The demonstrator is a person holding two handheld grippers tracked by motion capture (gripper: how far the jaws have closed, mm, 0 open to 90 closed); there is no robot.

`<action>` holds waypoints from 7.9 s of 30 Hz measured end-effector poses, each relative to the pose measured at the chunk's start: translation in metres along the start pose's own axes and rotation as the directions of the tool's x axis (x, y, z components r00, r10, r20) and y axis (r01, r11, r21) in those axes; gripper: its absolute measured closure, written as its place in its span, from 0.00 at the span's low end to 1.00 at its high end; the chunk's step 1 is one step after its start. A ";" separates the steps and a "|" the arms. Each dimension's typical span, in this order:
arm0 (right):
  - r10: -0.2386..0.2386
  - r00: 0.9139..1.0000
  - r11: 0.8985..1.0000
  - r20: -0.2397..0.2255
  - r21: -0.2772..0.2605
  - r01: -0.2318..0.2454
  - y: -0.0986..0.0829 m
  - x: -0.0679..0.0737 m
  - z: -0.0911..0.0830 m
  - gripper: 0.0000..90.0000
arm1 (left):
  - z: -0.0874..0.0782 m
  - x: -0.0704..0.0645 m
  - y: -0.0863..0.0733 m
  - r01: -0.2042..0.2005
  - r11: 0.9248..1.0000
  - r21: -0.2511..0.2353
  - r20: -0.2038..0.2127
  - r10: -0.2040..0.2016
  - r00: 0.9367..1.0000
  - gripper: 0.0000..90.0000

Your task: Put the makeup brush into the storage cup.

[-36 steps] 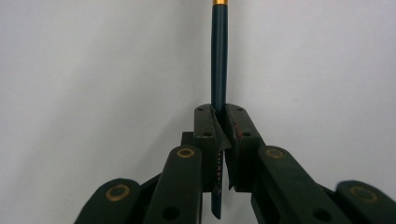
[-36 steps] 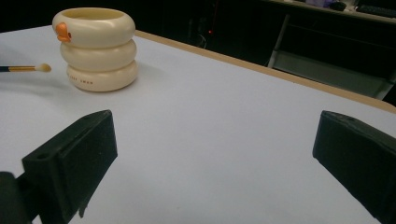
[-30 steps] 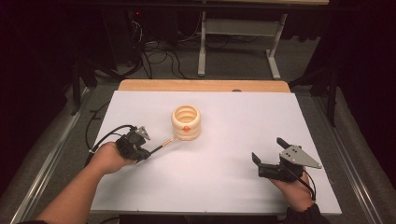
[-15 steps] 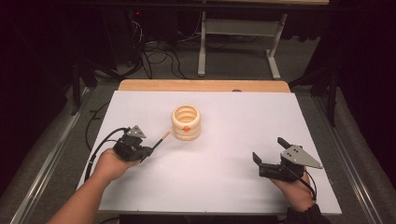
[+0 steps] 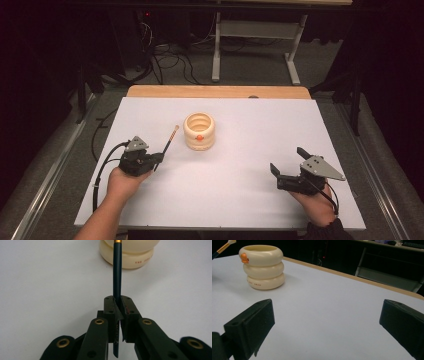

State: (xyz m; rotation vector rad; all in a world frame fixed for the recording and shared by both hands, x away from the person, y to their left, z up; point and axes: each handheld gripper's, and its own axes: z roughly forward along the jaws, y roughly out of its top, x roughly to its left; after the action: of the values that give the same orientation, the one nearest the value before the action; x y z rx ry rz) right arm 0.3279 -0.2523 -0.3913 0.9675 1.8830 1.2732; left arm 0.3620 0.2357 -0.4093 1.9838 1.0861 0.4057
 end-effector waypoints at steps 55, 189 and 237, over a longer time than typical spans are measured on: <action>-0.022 1.000 1.000 -0.002 0.018 0.022 -0.003 0.002 0.005 0.01 | -0.015 -0.017 -0.024 0.083 0.934 -0.346 0.025 -0.079 0.997 0.94; 0.158 0.917 0.974 -0.366 -0.093 -0.205 0.052 0.058 0.051 0.41 | 0.043 -0.122 0.020 -0.048 0.911 -0.410 0.265 0.169 0.949 0.94; 0.210 0.856 0.952 -0.473 -0.100 -0.289 0.048 0.070 0.052 0.84 | 0.054 -0.141 0.016 -0.061 0.909 -0.413 0.296 0.197 0.935 0.94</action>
State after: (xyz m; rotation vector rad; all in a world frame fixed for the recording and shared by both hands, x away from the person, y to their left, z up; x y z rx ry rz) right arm 0.3462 -0.1566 -0.3702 0.8984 1.9906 1.9263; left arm 0.3229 0.0894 -0.4158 1.6839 0.6005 0.3171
